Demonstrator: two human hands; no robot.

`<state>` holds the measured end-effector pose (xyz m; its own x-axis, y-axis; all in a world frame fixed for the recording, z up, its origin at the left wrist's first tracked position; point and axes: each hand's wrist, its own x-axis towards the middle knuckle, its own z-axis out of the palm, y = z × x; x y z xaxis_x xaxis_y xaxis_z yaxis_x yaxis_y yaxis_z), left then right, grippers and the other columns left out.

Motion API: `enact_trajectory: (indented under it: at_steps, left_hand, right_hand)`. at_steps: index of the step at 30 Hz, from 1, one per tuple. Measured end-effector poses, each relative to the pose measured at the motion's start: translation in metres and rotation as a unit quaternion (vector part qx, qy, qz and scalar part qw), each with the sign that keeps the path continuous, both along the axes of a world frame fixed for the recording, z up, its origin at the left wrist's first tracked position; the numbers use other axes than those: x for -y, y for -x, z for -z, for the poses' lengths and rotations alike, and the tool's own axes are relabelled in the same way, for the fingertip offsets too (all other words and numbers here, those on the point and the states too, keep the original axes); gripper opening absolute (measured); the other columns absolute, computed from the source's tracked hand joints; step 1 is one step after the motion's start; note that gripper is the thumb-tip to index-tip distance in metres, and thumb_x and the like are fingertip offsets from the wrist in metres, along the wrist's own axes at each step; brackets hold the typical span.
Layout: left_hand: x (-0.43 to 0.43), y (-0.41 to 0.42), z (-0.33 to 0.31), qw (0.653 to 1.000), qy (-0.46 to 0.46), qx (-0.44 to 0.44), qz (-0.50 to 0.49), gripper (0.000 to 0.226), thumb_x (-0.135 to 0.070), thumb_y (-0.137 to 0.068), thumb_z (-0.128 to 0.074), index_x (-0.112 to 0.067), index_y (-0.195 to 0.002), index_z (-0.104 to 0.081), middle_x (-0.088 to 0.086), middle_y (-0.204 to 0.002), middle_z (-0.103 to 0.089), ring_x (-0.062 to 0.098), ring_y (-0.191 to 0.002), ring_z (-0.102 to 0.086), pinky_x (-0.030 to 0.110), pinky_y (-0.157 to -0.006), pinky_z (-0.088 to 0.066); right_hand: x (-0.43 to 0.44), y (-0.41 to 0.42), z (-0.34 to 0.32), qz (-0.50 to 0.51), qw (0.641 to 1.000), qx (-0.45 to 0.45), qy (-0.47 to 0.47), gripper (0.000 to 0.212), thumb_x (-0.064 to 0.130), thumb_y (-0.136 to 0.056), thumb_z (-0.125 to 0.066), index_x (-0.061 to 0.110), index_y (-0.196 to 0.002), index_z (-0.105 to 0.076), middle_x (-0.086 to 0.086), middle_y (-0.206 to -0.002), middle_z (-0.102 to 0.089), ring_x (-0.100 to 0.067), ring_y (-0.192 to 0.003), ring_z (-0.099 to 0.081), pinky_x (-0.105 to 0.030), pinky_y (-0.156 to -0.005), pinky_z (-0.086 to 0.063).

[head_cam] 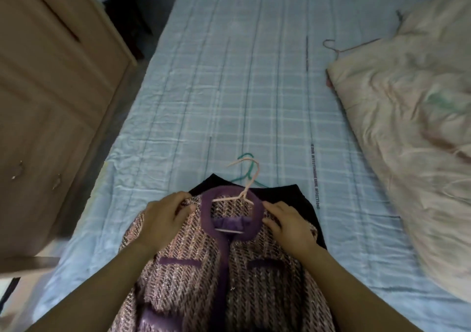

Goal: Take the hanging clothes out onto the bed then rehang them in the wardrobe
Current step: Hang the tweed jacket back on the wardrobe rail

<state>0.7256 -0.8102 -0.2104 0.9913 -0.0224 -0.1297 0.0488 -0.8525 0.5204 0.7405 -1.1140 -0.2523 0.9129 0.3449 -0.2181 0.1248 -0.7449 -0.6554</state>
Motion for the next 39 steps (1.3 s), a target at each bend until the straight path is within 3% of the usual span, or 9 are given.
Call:
enact_trajectory:
  at_steps: [4,8,11,14,19,24,30,36,39]
  left_hand:
    - [0.016,0.047,-0.048,0.993,-0.031,0.102,-0.045,0.032,-0.056,-0.085,-0.045,-0.03,-0.094,-0.061,-0.017,-0.07,-0.058,0.004,-0.065,-0.057,0.033,-0.068,-0.043]
    - [0.02,0.11,-0.08,0.98,-0.052,0.158,-0.112,0.036,-0.054,-0.084,-0.046,-0.025,-0.095,-0.063,-0.019,-0.077,-0.057,0.005,-0.066,-0.054,0.039,-0.073,-0.045]
    - [0.005,0.154,-0.103,0.972,-0.072,0.17,-0.146,0.033,-0.054,-0.086,-0.045,-0.027,-0.098,-0.06,-0.017,-0.083,-0.061,0.01,-0.072,-0.059,0.042,-0.075,-0.047]
    - [-0.02,0.207,-0.127,0.963,-0.086,0.181,-0.181,0.033,-0.053,-0.087,-0.045,-0.026,-0.101,-0.059,-0.007,-0.089,-0.067,0.018,-0.081,-0.063,0.043,-0.074,-0.049]
    - [-0.063,0.318,-0.149,0.947,-0.092,0.164,-0.261,0.041,-0.056,-0.085,-0.043,-0.024,-0.101,-0.063,-0.01,-0.09,-0.065,0.014,-0.083,-0.062,0.035,-0.074,-0.048]
    - [-0.097,0.406,-0.15,0.927,-0.069,0.186,-0.318,0.043,-0.059,-0.083,-0.044,-0.025,-0.102,-0.063,-0.015,-0.089,-0.062,0.004,-0.08,-0.058,0.013,-0.069,-0.04]
    - [-0.16,0.528,-0.157,0.882,-0.067,0.243,-0.398,0.037,-0.061,-0.083,-0.046,-0.03,-0.1,-0.058,-0.014,-0.085,-0.062,0.011,-0.078,-0.06,0.035,-0.068,-0.049]
    - [-0.227,0.629,-0.188,0.854,-0.166,0.262,-0.419,0.037,-0.056,-0.084,-0.047,-0.022,-0.096,-0.058,-0.018,-0.08,-0.051,0.015,-0.075,-0.059,0.027,-0.063,-0.037]
    - [-0.258,0.667,-0.199,0.832,-0.207,0.262,-0.442,0.035,-0.055,-0.084,-0.045,-0.024,-0.099,-0.056,-0.008,-0.086,-0.059,0.02,-0.081,-0.061,0.029,-0.066,-0.039]
  right_hand:
    - [0.012,0.028,-0.035,-0.036,0.996,0.053,-0.063,0.04,0.028,-0.093,-0.047,0.021,-0.132,-0.052,-0.004,-0.105,-0.061,-0.017,-0.093,-0.057,-0.013,-0.072,-0.032]
    - [0.006,0.051,-0.064,-0.09,0.988,0.088,-0.085,0.041,0.035,-0.094,-0.044,0.021,-0.132,-0.051,0.001,-0.101,-0.061,-0.016,-0.092,-0.059,-0.018,-0.075,-0.04]
    - [-0.018,0.07,-0.086,-0.131,0.979,0.126,-0.092,0.045,0.041,-0.093,-0.043,0.019,-0.132,-0.052,0.0,-0.114,-0.063,-0.016,-0.103,-0.059,-0.022,-0.085,-0.042]
    - [-0.055,0.096,-0.11,-0.19,0.962,0.149,-0.128,0.043,0.041,-0.093,-0.046,0.019,-0.129,-0.054,0.003,-0.121,-0.063,-0.011,-0.107,-0.057,-0.014,-0.085,-0.037]
    - [-0.115,0.16,-0.141,-0.293,0.922,0.165,-0.189,0.046,0.037,-0.092,-0.051,0.026,-0.136,-0.046,0.022,-0.125,-0.051,0.009,-0.111,-0.047,-0.009,-0.085,-0.038]
    - [-0.173,0.222,-0.16,-0.324,0.896,0.225,-0.206,0.038,0.04,-0.091,-0.047,0.029,-0.127,-0.052,0.009,-0.112,-0.067,-0.007,-0.095,-0.063,-0.022,-0.071,-0.051]
    - [-0.269,0.316,-0.189,-0.375,0.862,0.283,-0.19,0.038,0.042,-0.09,-0.046,0.03,-0.124,-0.057,0.011,-0.109,-0.068,-0.008,-0.093,-0.06,-0.025,-0.062,-0.051]
    - [-0.363,0.397,-0.218,-0.421,0.835,0.279,-0.216,0.037,0.038,-0.088,-0.054,0.025,-0.122,-0.06,0.007,-0.109,-0.069,-0.013,-0.09,-0.067,-0.025,-0.07,-0.051]
    - [-0.409,0.427,-0.229,-0.431,0.821,0.278,-0.249,0.036,0.026,-0.087,-0.061,0.026,-0.123,-0.058,0.005,-0.111,-0.068,-0.019,-0.095,-0.067,-0.031,-0.075,-0.054]
